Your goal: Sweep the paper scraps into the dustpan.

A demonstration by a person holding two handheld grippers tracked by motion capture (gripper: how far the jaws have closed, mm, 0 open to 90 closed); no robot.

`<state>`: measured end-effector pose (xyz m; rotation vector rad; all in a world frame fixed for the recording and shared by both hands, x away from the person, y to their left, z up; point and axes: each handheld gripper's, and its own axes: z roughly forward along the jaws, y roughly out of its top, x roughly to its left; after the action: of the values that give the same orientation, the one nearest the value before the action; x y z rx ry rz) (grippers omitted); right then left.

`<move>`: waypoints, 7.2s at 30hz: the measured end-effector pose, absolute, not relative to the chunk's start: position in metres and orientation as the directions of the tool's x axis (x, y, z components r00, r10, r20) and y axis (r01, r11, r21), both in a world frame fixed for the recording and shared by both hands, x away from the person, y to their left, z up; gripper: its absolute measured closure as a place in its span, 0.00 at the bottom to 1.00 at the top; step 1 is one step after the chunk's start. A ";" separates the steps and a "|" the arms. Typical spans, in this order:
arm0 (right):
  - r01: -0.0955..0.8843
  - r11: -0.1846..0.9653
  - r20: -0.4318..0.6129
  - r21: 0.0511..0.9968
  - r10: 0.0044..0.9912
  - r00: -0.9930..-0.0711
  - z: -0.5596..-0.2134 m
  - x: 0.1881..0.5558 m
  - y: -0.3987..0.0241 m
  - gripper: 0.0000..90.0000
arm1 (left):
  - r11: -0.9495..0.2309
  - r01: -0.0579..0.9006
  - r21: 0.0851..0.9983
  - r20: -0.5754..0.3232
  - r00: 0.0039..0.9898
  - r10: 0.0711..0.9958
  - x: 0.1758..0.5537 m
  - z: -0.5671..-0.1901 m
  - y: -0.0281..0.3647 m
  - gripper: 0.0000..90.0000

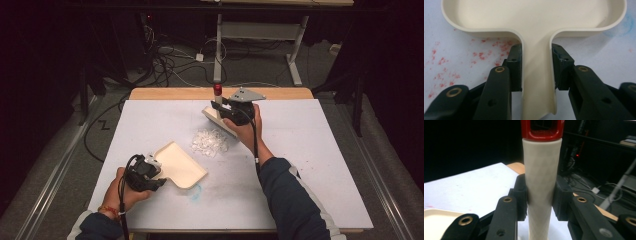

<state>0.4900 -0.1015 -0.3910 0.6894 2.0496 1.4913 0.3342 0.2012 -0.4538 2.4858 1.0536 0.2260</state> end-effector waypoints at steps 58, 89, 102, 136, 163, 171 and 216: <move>-0.023 0.249 -0.150 0.968 0.506 -0.849 -0.348 0.412 -0.071 0.78 | -0.635 0.638 0.437 -0.014 0.710 0.704 0.347 -0.456 0.182 0.71; 0.052 0.344 -0.145 0.938 0.522 -0.841 -0.386 0.411 -0.072 0.78 | -0.594 0.683 0.426 -0.032 0.667 0.745 0.346 -0.461 0.202 0.71; 0.060 0.337 -0.096 0.939 0.429 -0.898 -0.375 0.376 -0.051 0.78 | -0.577 0.691 0.436 -0.026 0.651 0.759 0.347 -0.461 0.203 0.70; 0.072 0.324 -0.146 0.943 0.598 -0.788 -0.362 0.440 -0.061 0.78 | -0.538 0.716 0.445 -0.052 0.621 0.782 0.354 -0.460 0.219 0.70; 0.001 0.394 -0.195 0.919 0.457 -0.868 -0.390 0.429 -0.011 0.77 | -0.554 0.714 0.428 -0.043 0.629 0.777 0.370 -0.461 0.216 0.71; -0.066 0.400 -0.209 0.914 0.326 -0.922 -0.380 0.393 -0.013 0.78 | -0.590 0.692 0.416 -0.016 0.655 0.756 0.364 -0.459 0.208 0.71; -0.100 0.418 -0.256 0.903 0.335 -0.907 -0.389 0.396 -0.049 0.77 | -0.628 0.661 0.411 -0.008 0.691 0.722 0.344 -0.459 0.192 0.71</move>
<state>0.3963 -0.0490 -0.3895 0.2007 2.2798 1.4915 0.3442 0.1915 -0.4586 2.5190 1.0783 0.2219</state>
